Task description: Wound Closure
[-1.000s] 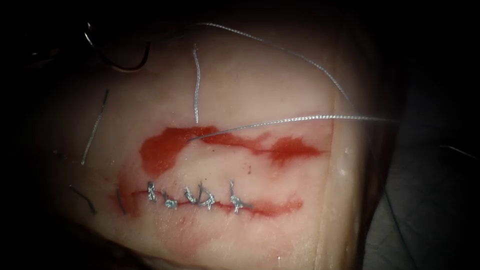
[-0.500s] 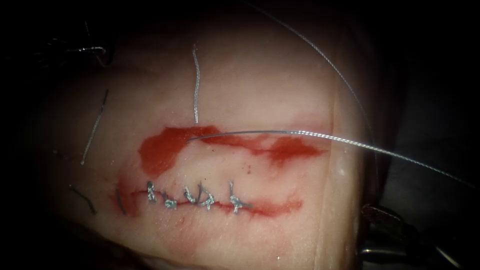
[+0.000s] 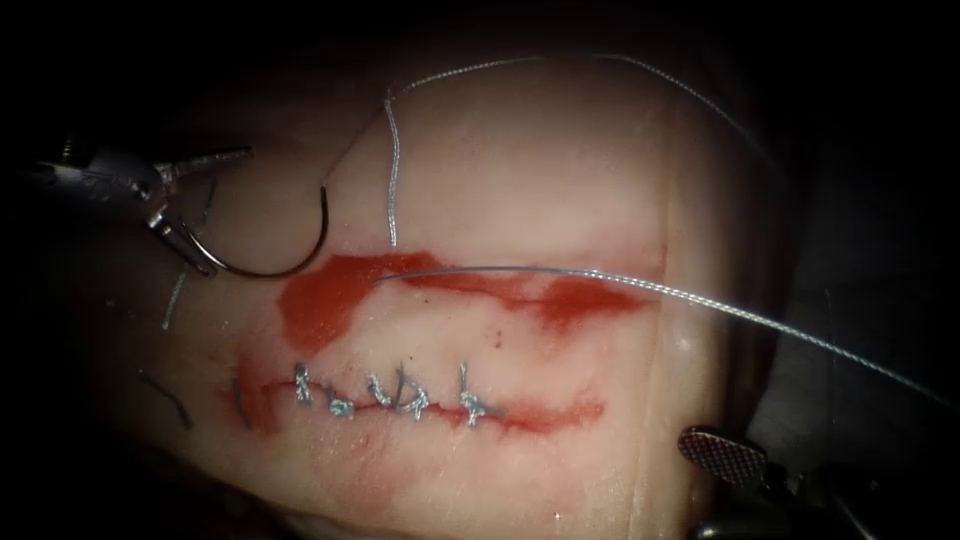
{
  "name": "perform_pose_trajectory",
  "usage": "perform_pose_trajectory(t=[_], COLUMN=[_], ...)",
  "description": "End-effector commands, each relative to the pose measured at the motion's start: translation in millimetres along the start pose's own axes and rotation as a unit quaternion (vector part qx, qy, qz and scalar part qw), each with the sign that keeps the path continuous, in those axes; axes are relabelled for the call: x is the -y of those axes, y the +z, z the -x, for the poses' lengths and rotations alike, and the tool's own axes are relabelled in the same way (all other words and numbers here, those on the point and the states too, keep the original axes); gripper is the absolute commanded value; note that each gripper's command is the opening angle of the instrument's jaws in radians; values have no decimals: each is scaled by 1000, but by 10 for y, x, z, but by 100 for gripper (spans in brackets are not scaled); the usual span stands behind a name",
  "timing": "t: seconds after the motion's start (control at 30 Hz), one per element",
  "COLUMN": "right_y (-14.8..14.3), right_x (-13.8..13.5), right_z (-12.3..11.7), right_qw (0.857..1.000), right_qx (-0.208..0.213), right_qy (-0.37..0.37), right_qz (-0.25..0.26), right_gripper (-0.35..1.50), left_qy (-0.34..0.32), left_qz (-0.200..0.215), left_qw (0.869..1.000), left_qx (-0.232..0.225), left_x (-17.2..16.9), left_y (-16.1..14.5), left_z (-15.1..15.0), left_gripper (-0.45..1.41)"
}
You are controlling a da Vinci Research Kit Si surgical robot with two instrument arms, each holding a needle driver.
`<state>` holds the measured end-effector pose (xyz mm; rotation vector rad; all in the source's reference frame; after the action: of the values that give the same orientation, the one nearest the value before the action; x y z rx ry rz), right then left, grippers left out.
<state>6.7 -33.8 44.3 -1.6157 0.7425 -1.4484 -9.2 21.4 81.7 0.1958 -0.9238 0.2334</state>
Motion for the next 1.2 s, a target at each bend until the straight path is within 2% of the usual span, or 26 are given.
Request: perform_pose_trajectory(t=[0.03,0.07,0.2,0.27,0.3,0.33,0.43,0.5,0.53,0.57,0.6,0.63,0.67,0.77,0.83,0.87,0.93,0.97,1.0,1.03,1.1,1.2], right_y=[4,3,3,1,-1,-1,-5,-7,-8,-9,-10,-10,-12,-14,-16,-16,-16,-14,-14,-14,-15,-15], right_x=[2,3,4,5,6,6,8,9,10,11,15,15,18,20,21,22,22,22,22,22,22,23], right_z=[-7,-6,-6,-6,-6,-6,-8,-10,-11,-12,-15,-15,-18,-17,-17,-17,-17,-19,-19,-19,-19,-20], right_qw=[1000,1000,1000,1000,1000,1000,1000,1000,1000,999,999,999,999,999,999,998,998,998,998,998,998,997], right_qx=[0,0,0,0,0,0,3,7,10,13,17,17,21,21,22,23,24,25,25,25,26,30], right_qy=[0,3,6,9,12,12,19,21,23,25,31,31,31,37,39,42,45,50,50,50,49,57], right_qz=[1,1,1,1,1,1,-3,-9,-14,-18,-23,-23,-28,-28,-29,-30,-31,-32,-32,-33,-34,-40], right_gripper=[131,133,135,136,136,136,136,135,135,135,135,135,135,135,135,135,135,136,136,136,136,138], left_qy=[16,55,50,15,-30,-30,-53,-65,-78,-88,-106,-106,-111,-117,-93,-75,-77,-83,-83,-82,-75,-61], left_qz=[0,-3,1,-1,3,3,22,23,26,31,39,39,49,51,51,55,50,28,28,9,-2,-37], left_qw=[1000,998,999,1000,1000,1000,998,998,997,996,994,994,992,991,994,995,995,995,995,993,993,990], left_qx=[0,3,1,4,8,8,-4,-6,-8,-8,8,8,23,30,27,22,27,56,56,82,94,121], left_x=[-5,-5,-5,-12,-18,-18,-28,-33,-38,-42,-58,-58,-70,-71,-70,-73,-76,-83,-83,-84,-84,-84], left_y=[3,0,-5,-10,-22,-22,-47,-63,-71,-74,-82,-82,-91,-100,-107,-109,-107,-89,-89,-67,-57,-21], left_z=[0,4,16,22,29,29,39,46,53,59,89,89,121,136,143,151,155,173,173,191,200,233], left_gripper=[69,81,61,74,67,67,67,57,42,41,41,41,59,69,42,44,42,34,34,29,32,37])
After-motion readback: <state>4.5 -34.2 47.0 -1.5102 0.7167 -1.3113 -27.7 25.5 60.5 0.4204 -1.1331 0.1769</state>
